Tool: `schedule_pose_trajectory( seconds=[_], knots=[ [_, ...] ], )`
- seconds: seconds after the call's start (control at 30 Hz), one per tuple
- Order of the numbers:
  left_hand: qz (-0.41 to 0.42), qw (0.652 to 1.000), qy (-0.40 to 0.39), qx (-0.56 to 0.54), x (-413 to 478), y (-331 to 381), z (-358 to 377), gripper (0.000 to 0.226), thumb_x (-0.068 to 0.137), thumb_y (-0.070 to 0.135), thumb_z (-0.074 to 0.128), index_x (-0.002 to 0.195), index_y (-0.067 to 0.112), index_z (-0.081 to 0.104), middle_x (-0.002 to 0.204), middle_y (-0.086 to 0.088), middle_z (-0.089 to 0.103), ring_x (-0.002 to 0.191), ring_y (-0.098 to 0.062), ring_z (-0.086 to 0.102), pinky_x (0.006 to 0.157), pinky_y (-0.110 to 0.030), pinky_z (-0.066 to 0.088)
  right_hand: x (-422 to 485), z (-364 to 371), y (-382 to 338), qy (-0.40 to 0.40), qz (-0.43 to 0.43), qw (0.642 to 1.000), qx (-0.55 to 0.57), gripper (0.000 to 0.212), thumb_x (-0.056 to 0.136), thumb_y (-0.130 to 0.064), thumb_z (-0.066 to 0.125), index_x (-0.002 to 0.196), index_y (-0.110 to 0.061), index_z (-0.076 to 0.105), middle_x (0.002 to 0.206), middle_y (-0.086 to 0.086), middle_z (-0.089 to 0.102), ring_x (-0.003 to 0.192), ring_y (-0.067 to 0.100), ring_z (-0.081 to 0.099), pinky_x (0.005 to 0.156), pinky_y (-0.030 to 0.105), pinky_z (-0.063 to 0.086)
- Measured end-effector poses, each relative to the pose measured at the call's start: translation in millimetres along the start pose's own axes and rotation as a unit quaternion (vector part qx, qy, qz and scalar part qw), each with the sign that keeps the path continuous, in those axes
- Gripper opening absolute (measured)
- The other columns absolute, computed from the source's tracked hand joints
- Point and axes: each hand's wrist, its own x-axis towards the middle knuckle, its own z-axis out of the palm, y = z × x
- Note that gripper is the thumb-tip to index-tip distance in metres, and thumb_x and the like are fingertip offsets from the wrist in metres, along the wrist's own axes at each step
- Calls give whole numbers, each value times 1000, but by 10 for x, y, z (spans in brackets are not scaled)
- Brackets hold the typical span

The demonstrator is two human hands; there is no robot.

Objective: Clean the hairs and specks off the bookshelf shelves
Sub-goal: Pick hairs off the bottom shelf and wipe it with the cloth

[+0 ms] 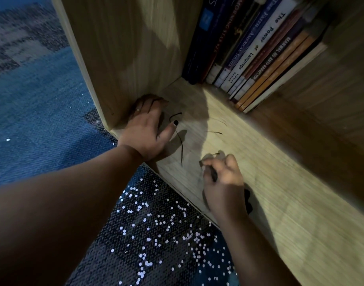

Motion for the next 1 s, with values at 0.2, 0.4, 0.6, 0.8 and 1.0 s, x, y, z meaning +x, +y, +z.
schedule_pose_trajectory(
  seconds=[0.2,0.4,0.6,0.8,1.0],
  knots=[
    [-8,999,0,-31,-12,-22,10,72,86,57,29,141,13,37,145,-15,39,131,-35,37,104,-45,36,375,62,99,0,13,1000,11,20,85,-7,60,99,-17,70,104,-1,46,90,14,56,83,18,43],
    [-28,999,-8,-36,-20,-47,31,76,84,61,26,144,15,36,149,-14,36,135,-35,36,109,-47,35,-139,-86,75,-31,2,998,-50,19,89,-18,64,103,-29,68,103,-8,50,85,2,51,67,8,37],
    [-22,999,-4,-40,-28,-18,3,74,84,58,29,140,10,40,143,-17,41,123,-37,46,101,-44,40,-397,-156,137,-49,-18,997,-55,18,89,-18,65,102,-31,67,98,-5,45,77,4,43,70,27,43],
    [-18,999,-8,-38,-32,10,-27,74,83,60,29,140,14,41,141,-15,43,121,-36,47,97,-42,40,213,-55,143,11,2,1000,-28,19,86,-6,64,100,-18,70,102,-4,49,88,7,56,85,10,42],
    [-20,999,-7,-37,-23,9,-21,73,83,61,30,140,17,41,141,-14,43,121,-36,48,94,-42,41,543,-71,195,4,22,999,-26,20,84,0,58,97,-8,70,99,1,45,87,17,56,83,11,33]
  ],
)
